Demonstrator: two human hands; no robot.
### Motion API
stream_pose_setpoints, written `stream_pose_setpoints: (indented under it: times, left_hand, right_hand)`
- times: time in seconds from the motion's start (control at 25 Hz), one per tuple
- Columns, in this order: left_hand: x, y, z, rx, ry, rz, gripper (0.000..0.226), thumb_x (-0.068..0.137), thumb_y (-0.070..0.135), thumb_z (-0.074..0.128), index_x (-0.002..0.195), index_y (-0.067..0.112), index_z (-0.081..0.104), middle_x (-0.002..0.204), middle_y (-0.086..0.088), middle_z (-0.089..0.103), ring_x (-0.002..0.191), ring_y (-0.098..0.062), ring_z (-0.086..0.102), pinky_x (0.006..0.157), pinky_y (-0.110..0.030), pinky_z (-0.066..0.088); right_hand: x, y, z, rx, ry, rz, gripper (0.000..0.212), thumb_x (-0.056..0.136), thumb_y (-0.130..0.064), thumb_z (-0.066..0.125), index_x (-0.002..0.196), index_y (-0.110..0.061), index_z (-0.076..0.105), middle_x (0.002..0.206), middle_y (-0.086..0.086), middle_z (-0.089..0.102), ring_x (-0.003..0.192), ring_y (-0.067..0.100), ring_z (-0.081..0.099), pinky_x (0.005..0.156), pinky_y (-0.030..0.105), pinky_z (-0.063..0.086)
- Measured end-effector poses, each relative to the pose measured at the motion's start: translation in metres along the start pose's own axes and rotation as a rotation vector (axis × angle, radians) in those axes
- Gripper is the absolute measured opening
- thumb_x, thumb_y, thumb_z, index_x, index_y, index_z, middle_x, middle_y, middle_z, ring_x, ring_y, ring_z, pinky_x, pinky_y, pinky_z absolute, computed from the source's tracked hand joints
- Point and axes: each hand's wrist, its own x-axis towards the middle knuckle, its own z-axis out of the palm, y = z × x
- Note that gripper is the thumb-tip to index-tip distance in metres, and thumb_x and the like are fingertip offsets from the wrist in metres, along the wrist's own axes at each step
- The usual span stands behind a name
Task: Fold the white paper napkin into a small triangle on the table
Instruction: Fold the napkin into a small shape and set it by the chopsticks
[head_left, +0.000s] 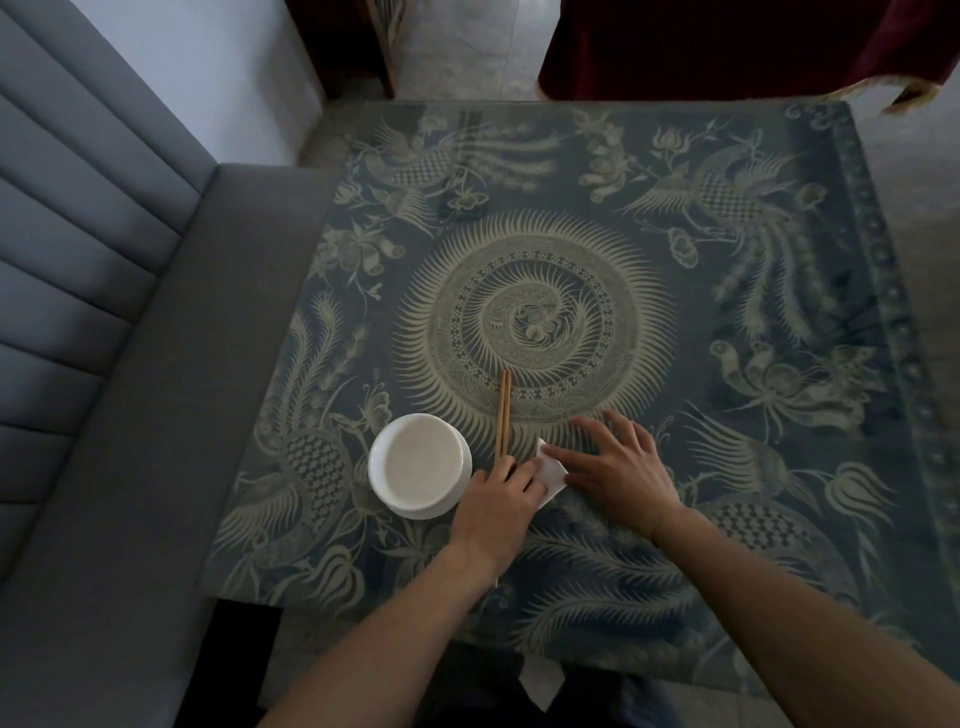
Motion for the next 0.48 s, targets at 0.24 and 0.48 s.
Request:
stream_pose_setpoints:
  times: [0.24,0.48]
  left_hand:
    - [-0.005,0.003,0.002,0.076,-0.075,0.039,0.05,0.094,0.011,0.053,0.142,0.011,0.039,0.16,-0.009,0.025,0.138,-0.035,0.028,0.1,-0.051,0.039]
    - [-0.013,0.007,-0.002,0.004,-0.028,0.006,0.05,0.094,0.016,0.05,0.143,0.012,0.04,0.157,-0.007,0.033,0.141,-0.031,0.027,0.104,-0.049,0.036]
  right_hand:
    - [0.0,-0.005,-0.003,0.023,-0.047,0.043,0.054,0.092,-0.051,0.053,0.138,-0.062,0.027,0.155,-0.003,0.026,0.141,0.036,0.016,0.113,0.053,0.019]
    - [-0.02,-0.018,-0.006,0.045,0.002,0.072,0.055,0.096,-0.049,0.046,0.147,-0.046,0.026,0.154,-0.001,0.033,0.145,0.028,0.02,0.112,0.047,0.024]
